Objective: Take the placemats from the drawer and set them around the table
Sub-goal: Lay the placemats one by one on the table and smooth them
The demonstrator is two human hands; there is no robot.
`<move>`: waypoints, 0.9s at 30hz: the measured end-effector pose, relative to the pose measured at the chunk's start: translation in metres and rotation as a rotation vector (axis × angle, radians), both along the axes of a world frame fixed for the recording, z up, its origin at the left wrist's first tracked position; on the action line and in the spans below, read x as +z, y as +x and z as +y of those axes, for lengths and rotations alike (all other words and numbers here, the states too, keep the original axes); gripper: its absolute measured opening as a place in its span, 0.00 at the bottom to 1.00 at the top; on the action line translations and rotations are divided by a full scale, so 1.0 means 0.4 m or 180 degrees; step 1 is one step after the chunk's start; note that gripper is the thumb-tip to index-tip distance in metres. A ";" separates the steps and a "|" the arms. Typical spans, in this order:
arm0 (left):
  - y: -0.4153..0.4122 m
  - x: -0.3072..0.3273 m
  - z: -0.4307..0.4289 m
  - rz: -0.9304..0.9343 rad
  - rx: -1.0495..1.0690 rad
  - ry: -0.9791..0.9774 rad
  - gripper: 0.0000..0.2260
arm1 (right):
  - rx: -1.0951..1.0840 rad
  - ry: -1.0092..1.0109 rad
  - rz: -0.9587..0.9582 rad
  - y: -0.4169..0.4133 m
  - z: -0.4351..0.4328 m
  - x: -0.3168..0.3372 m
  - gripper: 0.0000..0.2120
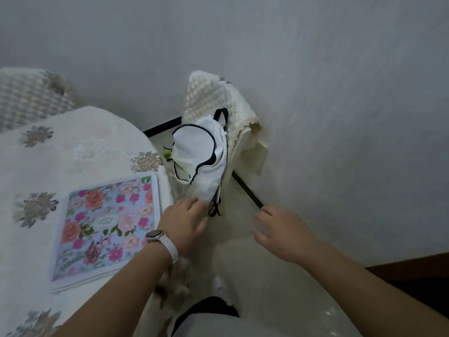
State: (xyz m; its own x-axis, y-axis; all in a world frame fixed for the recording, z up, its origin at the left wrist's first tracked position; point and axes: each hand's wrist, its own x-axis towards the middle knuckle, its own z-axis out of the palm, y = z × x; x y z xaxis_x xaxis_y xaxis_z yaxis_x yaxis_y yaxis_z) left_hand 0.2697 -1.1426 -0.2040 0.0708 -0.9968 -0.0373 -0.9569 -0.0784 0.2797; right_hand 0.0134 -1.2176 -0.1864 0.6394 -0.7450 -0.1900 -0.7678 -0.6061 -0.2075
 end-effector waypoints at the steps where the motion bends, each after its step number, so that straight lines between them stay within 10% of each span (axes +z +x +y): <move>1: 0.030 -0.004 -0.026 0.0030 0.0062 -0.0046 0.18 | 0.0034 -0.0039 -0.0011 0.028 -0.038 0.007 0.24; 27: 0.427 0.001 0.119 -0.0228 0.3244 0.0207 0.19 | 0.3326 0.0161 -0.0317 0.992 -0.389 -0.052 0.22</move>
